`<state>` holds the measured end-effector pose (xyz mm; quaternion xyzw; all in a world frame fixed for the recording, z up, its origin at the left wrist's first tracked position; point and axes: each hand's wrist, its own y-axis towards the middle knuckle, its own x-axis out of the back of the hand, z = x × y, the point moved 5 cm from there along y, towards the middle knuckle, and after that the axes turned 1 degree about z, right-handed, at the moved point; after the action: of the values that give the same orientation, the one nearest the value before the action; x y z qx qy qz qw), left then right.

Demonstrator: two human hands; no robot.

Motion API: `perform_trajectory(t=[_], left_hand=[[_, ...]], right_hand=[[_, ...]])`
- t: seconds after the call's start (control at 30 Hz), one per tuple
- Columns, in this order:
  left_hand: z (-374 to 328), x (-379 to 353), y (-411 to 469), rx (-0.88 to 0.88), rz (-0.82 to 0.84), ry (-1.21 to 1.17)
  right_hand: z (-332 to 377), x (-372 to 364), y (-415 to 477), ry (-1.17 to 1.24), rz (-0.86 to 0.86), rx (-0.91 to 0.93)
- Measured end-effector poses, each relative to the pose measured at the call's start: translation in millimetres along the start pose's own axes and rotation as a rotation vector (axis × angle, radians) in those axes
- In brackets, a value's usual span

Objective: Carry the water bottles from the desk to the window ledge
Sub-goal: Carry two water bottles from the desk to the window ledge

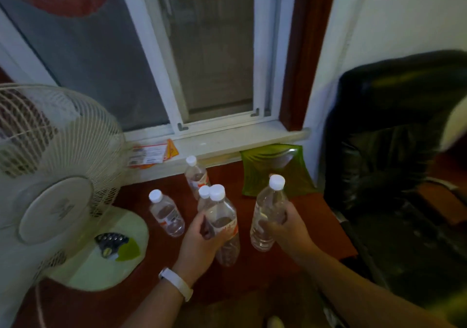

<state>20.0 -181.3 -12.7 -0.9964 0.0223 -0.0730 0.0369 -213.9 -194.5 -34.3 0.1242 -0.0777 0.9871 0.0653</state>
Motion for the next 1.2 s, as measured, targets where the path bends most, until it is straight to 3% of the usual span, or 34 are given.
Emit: perform_trajectory(t=[0.27,0.53,0.87,1.2], left_hand=[[-6,-28,6,-0.038,0.248,-0.028],[-12,-104,-19,-0.019,0.498,-0.031],[-62,-258,-111,-0.136,0.791,0.041],[-99,-460,-275,-0.248,1.138,0.095]], right_hand=[[13,48,-69,0.126,-0.233,-0.064],[9,105,-163,0.182,-0.47,-0.11],[-19,226,-296,0.327,-0.684,-0.064],[-77,378,-472,0.375,-0.942,-0.051]])
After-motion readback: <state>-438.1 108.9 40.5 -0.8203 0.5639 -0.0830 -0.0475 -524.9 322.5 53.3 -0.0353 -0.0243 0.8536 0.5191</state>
